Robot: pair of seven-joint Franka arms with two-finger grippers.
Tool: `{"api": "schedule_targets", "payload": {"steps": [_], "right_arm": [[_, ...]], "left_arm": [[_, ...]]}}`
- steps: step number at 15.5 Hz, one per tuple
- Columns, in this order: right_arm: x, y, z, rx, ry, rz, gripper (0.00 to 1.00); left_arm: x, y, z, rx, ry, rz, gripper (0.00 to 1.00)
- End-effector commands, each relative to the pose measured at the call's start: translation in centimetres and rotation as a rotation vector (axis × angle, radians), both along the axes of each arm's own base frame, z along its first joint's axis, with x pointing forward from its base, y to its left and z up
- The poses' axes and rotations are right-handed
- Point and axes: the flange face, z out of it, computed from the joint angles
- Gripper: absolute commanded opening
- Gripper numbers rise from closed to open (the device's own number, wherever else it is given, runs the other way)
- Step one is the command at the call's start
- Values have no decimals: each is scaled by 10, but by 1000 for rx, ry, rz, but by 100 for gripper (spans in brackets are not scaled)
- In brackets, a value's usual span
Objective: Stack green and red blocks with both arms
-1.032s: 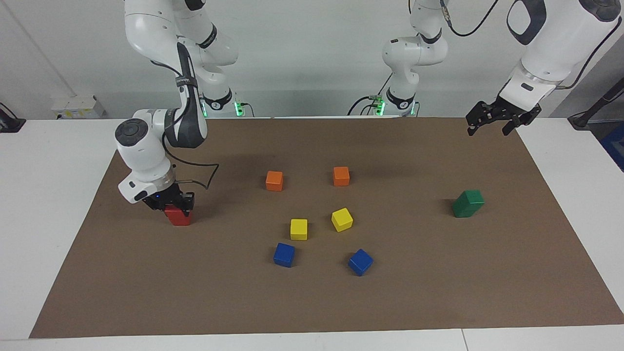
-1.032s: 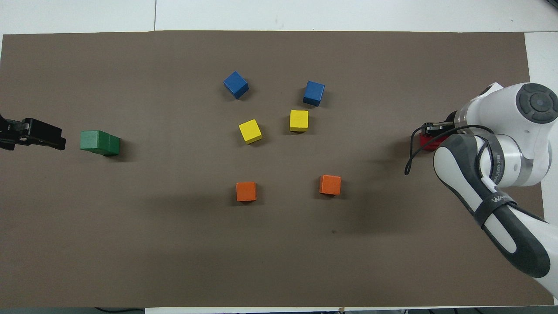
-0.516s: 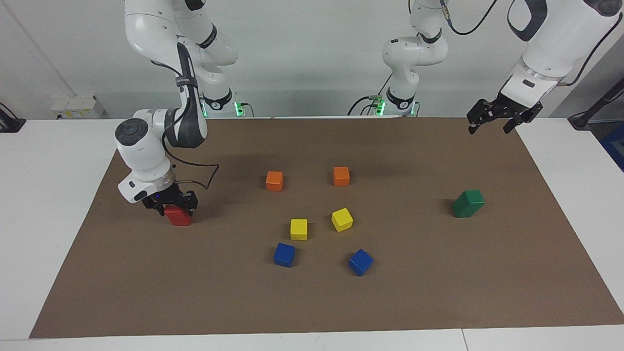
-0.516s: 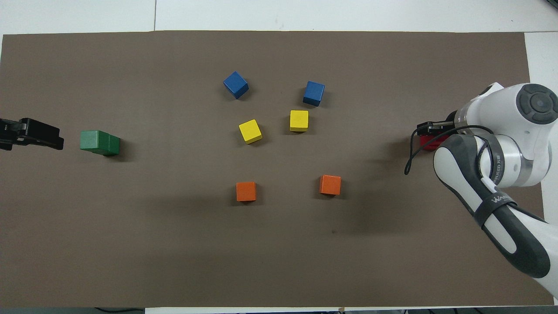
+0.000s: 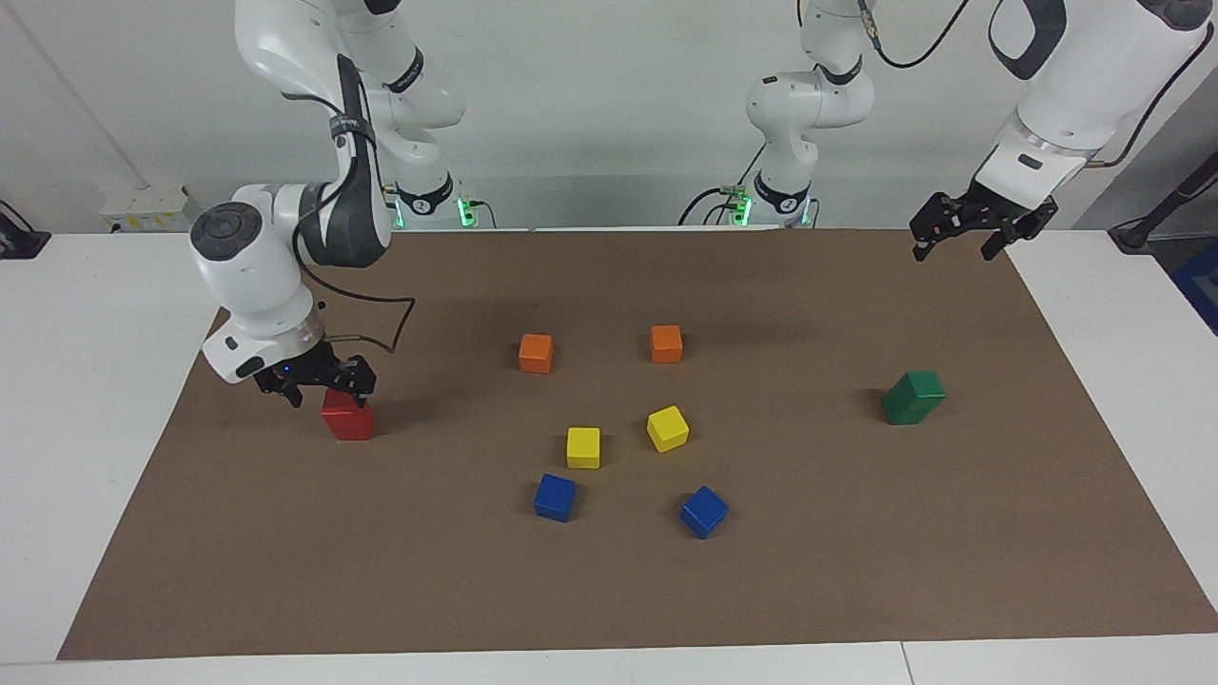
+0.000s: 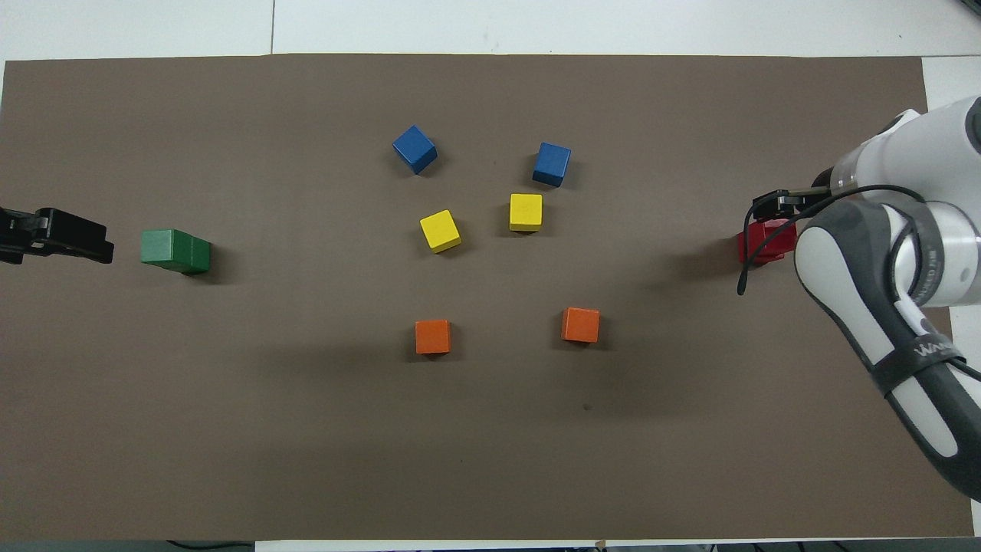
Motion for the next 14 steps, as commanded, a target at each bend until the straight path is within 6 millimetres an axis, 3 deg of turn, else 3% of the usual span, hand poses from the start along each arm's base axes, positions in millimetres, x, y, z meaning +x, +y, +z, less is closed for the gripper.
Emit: {"api": "schedule_targets", "payload": {"steps": [1,5,8,12,14], "right_arm": [[-12,0,48,4,-14,11,100],[-48,4,116,30,-16,6,100],[-77,11,153,45,3,11,100],[-88,17,177,42,95,11,100],[-96,15,176,43,164,6,100]], "left_arm": [[-2,-4,6,2,-15,-5,100],[3,-4,3,5,-49,-5,100],[4,-5,-2,7,-38,-7,100],[1,-7,0,7,-35,-1,100],[2,0,0,6,-38,9,100]]}}
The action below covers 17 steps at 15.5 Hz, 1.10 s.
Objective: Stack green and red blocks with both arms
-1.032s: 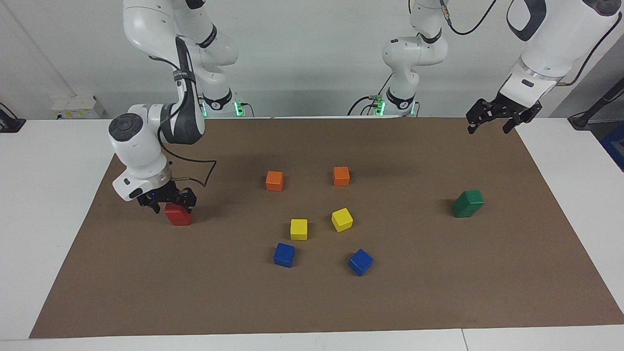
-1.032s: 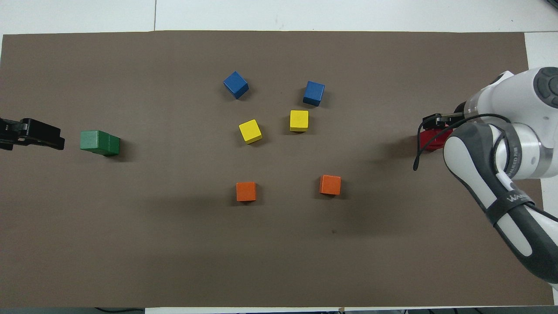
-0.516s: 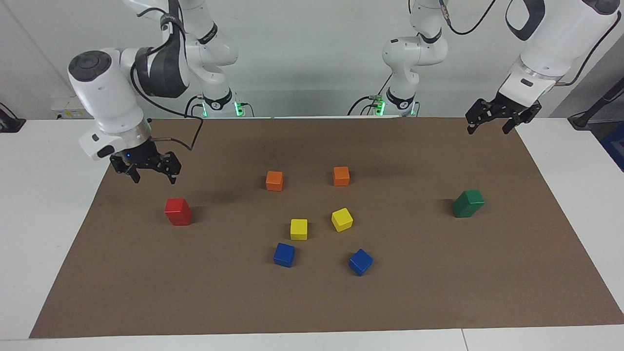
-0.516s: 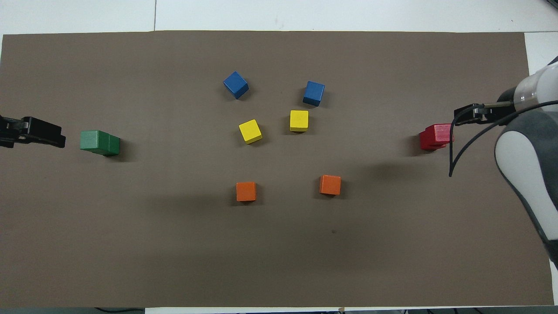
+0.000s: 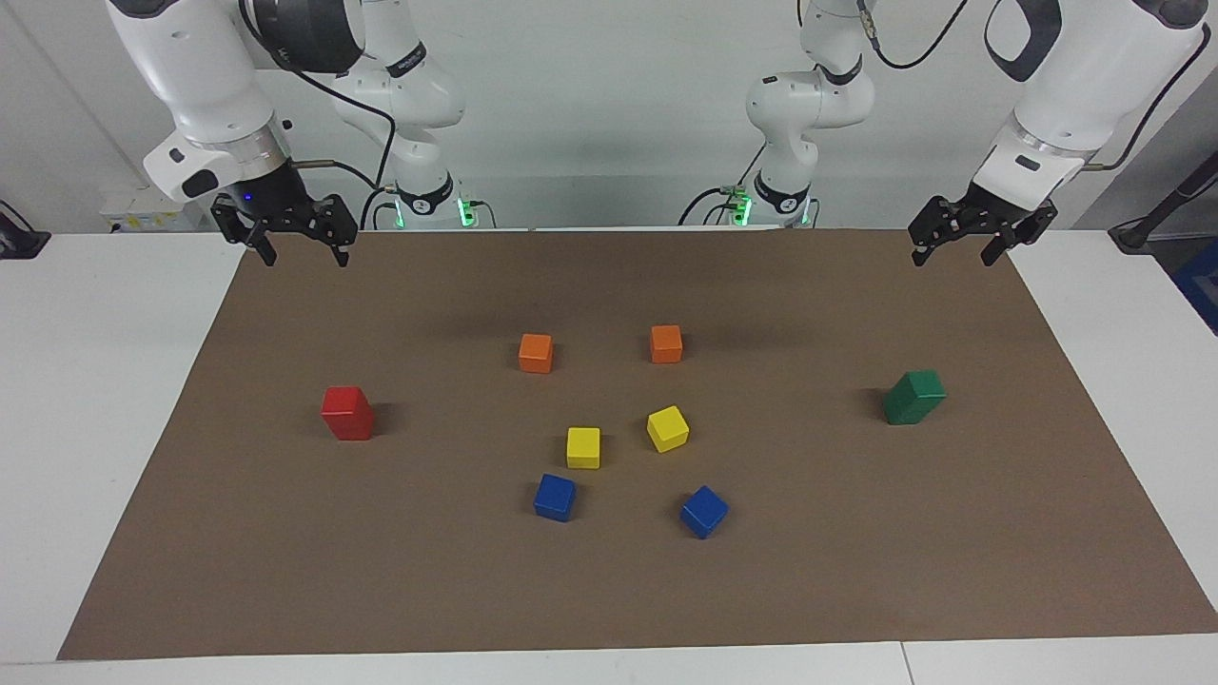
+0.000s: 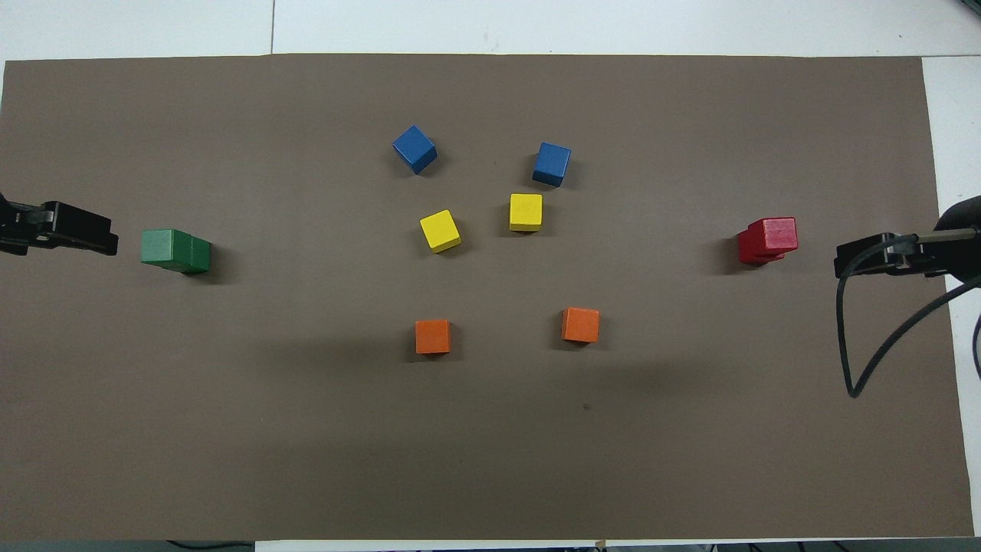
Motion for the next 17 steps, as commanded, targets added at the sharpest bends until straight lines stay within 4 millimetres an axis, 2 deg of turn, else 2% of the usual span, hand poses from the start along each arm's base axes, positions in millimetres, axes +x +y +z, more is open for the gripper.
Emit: {"api": "schedule_targets", "payload": {"steps": [1,9,12,17], "right_arm": [[-1,-6,1,20,66,4,100],[6,-7,10,5,50,13,100],[15,-9,16,-27,-19,18,100],[15,-10,19,-30,-30,11,100]], "left_arm": [[-3,5,2,7,-14,19,100],[-6,6,7,7,-22,19,100],[-6,5,7,7,-22,18,100],[-6,6,7,7,-22,19,100]]}}
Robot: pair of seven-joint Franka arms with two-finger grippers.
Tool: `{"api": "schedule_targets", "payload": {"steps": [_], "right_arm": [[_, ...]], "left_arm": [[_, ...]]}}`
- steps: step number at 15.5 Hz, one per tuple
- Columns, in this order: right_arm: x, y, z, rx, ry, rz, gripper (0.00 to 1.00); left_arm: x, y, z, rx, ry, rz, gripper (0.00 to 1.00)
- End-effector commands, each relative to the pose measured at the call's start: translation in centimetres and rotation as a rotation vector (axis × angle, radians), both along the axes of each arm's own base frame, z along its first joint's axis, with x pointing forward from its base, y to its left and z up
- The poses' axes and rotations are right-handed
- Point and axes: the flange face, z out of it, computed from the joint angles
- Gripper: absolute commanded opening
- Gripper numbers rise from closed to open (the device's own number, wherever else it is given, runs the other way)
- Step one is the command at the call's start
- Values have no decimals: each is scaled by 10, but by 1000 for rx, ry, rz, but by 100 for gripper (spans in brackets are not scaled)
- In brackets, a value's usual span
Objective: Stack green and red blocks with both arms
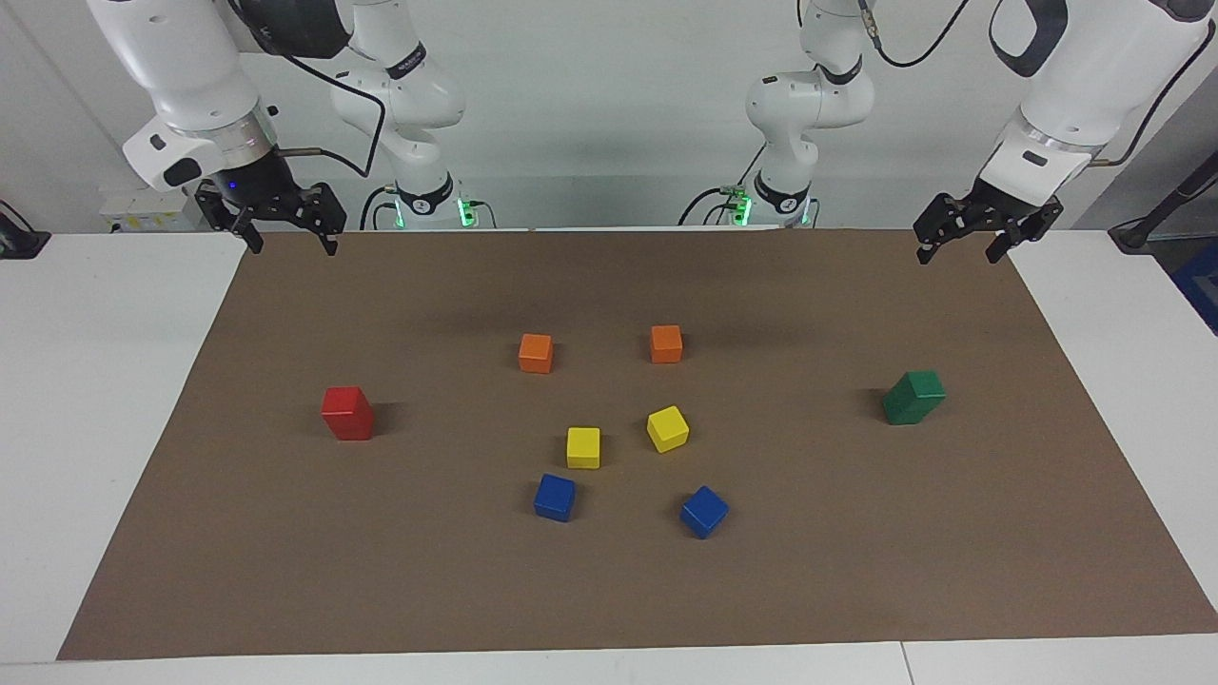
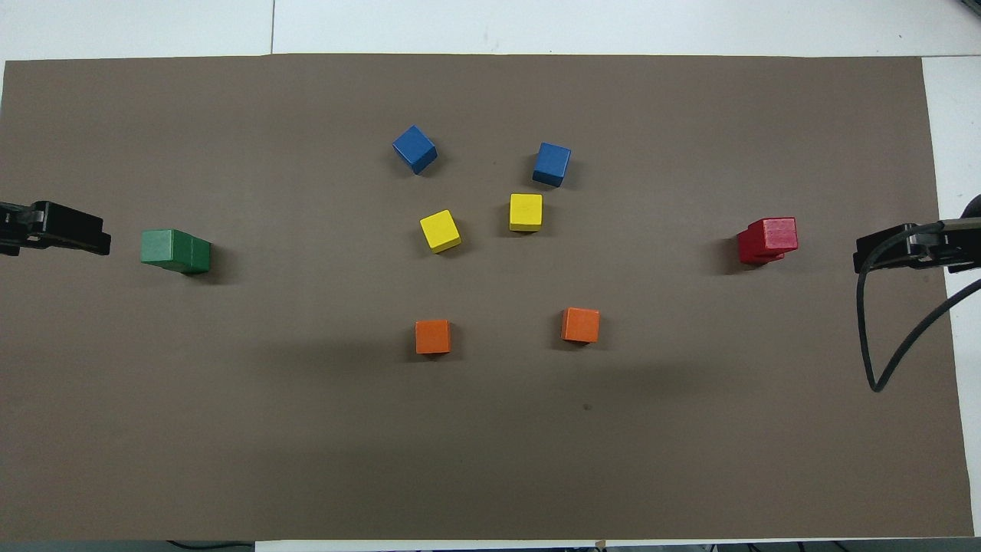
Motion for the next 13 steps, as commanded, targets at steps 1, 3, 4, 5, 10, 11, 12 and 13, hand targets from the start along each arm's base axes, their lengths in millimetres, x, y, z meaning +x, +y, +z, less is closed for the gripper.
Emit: {"api": "schedule_targets", "payload": {"steps": [1,3,4,5,10,11,12,13], "right_arm": [[6,-3,3,-12,-18,21,100],[7,-2,4,-11,-28,22,100],[7,-1,3,-11,-28,22,100],[7,0,4,-5,-30,20,100],[6,-2,4,-6,-23,18,100],[6,-1,4,-5,-23,20,100],[6,-1,4,-6,-22,20,100],[6,-1,4,-5,-22,20,100]], "left_arm": [[-5,2,3,7,-14,11,100],[-5,2,3,7,-14,11,100],[-5,2,3,7,-14,11,100],[-5,2,3,7,-14,11,100],[-5,2,3,7,-14,11,100],[-5,2,3,7,-14,11,100],[-5,2,3,7,-14,11,100],[-5,2,3,7,-14,11,100]]}}
